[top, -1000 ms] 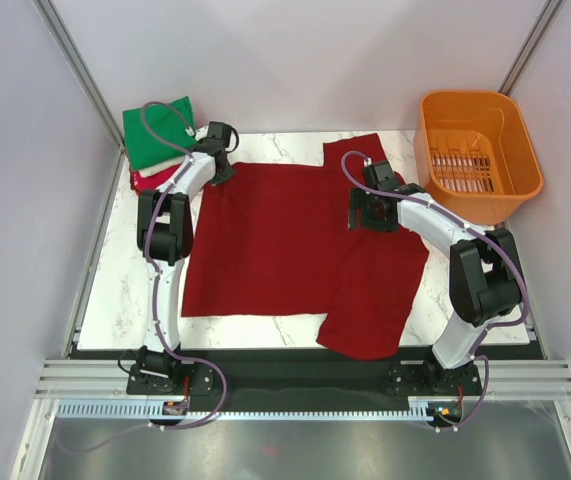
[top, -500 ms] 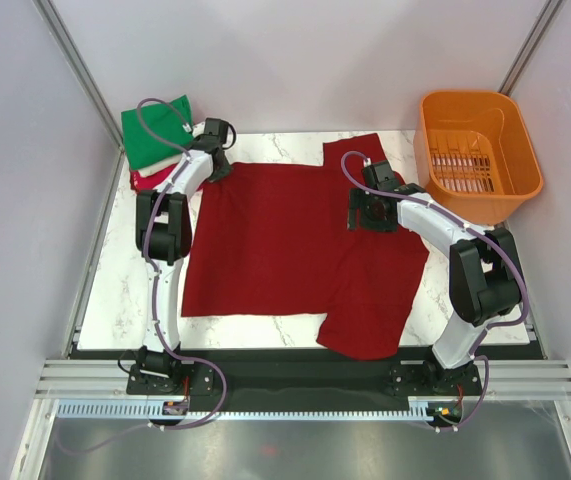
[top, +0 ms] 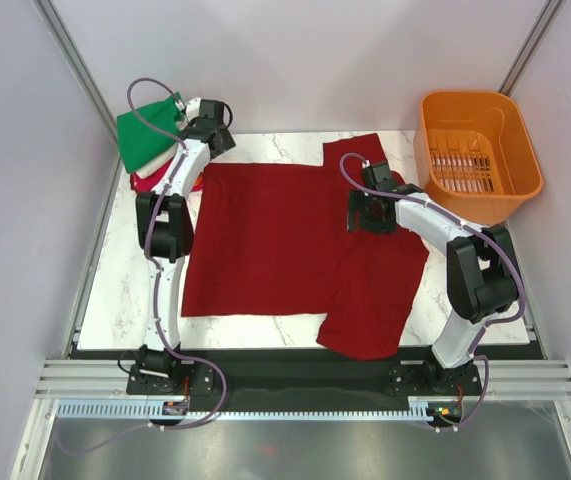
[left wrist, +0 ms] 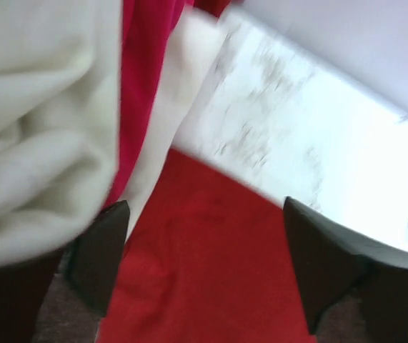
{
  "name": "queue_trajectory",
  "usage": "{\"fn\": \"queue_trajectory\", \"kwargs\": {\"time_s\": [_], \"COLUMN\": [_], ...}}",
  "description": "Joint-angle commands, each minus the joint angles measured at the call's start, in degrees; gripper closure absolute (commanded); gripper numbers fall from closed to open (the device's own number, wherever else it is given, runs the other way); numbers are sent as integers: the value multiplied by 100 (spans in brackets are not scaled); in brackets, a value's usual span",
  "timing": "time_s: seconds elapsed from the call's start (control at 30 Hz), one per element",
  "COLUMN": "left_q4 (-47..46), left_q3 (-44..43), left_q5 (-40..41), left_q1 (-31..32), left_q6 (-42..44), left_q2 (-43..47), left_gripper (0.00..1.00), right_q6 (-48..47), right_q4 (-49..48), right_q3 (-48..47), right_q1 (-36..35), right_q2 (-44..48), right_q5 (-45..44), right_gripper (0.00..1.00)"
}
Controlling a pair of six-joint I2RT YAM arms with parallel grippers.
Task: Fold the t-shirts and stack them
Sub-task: Flatten the tshirt out
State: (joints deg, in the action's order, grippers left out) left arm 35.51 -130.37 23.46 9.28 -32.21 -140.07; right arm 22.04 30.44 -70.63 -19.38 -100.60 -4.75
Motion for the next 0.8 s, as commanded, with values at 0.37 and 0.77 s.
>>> {"fn": "queue_trajectory", "kwargs": {"time_s": [0.37,0.77], "left_q4": [-641,-572], "left_q3": [-588,1283], "left_q5": [-675,-2443], "left_q1": [-102,-31], "left_q6": [470,558], "left_q2": [856,3036], "left_gripper": [0,0], "right_q6": [-33,46], "right_q4": [-64,252], "right_q3": [-179,-285], "right_q1": [-66,-189], "right_q2": [189,980], "right_q5": [115,-105], "right_gripper": [21,20]}}
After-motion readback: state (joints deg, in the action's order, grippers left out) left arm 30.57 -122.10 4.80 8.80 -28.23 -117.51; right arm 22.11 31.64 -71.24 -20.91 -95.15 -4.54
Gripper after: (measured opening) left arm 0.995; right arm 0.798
